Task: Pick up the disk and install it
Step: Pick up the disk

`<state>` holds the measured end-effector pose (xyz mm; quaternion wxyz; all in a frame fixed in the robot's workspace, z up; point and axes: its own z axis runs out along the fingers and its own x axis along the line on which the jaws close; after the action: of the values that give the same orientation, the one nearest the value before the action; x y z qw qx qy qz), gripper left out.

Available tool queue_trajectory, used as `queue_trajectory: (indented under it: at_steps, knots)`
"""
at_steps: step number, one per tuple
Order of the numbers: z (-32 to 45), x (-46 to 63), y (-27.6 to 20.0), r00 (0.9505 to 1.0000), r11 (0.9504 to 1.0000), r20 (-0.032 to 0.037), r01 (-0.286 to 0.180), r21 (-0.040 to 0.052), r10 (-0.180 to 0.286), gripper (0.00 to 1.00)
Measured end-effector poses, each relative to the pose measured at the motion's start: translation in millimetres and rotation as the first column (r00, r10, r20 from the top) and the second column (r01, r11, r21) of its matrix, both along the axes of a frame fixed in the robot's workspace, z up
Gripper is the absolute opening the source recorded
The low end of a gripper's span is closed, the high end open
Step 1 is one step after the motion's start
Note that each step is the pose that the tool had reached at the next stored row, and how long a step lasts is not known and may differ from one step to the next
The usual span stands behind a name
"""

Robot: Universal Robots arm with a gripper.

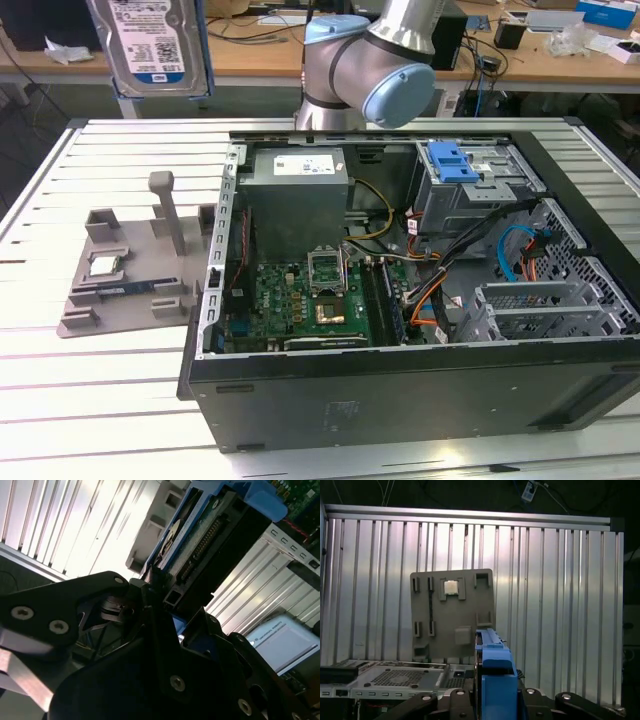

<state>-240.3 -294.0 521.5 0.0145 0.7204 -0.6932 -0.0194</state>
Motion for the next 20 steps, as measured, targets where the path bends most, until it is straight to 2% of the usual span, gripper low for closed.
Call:
queue_trajectory:
  at_steps: [1,5,7,11,14,20]
  knots:
    - [0.0,8.0,0.0,1.0000,1.0000,-0.0001,0.000,0.0000,0.000,0.37]
    - [0.0,26.8,0.0,1.0000,1.0000,-0.0003,0.000,0.0000,0.000,0.37]
    - [0.0,41.1,0.0,1.0000,1.0000,-0.0005,0.000,0.0000,0.000,0.37]
    - [0.0,80.1,0.0,1.0000,1.0000,-0.0009,0.000,-0.0001,0.000,0.37]
    - [0.0,101.8,0.0,1.0000,1.0000,-0.0012,0.000,0.0000,0.000,0.37]
    - [0.0,129.5,0.0,1.0000,1.0000,-0.0013,0.000,0.0000,0.000,0.37]
